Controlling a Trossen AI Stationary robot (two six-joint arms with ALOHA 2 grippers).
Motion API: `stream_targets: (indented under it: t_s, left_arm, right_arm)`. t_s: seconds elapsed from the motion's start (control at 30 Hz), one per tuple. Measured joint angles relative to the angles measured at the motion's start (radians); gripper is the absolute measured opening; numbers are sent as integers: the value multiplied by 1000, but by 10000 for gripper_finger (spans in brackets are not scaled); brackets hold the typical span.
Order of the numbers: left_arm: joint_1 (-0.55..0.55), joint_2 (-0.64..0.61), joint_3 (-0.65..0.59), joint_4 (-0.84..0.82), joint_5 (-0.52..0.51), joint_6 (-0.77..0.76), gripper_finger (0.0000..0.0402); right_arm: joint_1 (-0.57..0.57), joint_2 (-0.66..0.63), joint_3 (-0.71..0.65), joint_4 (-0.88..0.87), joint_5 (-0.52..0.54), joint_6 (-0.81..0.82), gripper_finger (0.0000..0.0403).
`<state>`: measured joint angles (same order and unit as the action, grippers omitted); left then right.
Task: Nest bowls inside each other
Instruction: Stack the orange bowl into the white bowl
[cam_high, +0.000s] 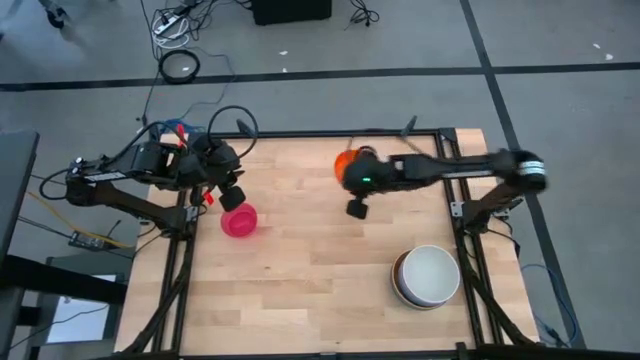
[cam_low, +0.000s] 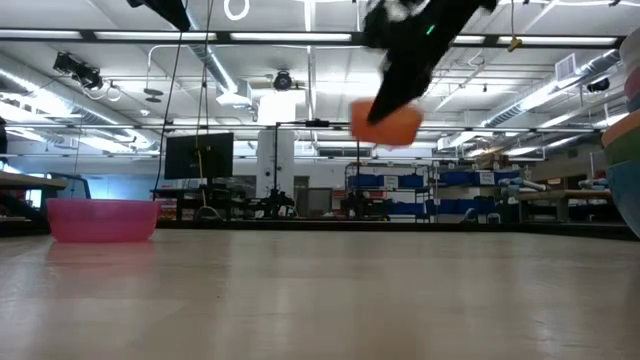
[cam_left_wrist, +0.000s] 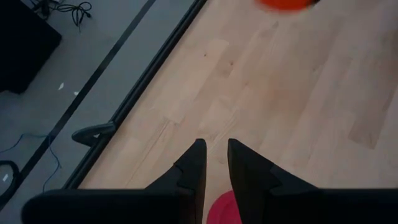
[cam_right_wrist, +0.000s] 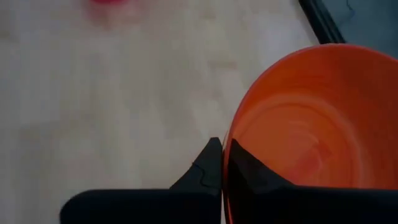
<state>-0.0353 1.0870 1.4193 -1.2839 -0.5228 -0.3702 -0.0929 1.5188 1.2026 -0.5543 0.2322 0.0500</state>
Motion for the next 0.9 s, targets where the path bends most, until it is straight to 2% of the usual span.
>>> stream_targets:
  t_s: [0.2,0.37,0.57,0.9]
  left_arm:
    - [0,0,0,0,0,0,74]
    - [0,0,0,2,0,0,74]
    - [0,0,0,19,0,0,74]
    - [0,0,0,69,0,-1,74]
  right_arm:
    - [129,-288,0,-239,-85,234,0]
    - [309,-430,0,-335,-133,468,0]
    - [523,-486,0,-343,-159,686,0]
    - [790,-493,0,-451,-158,907,0]
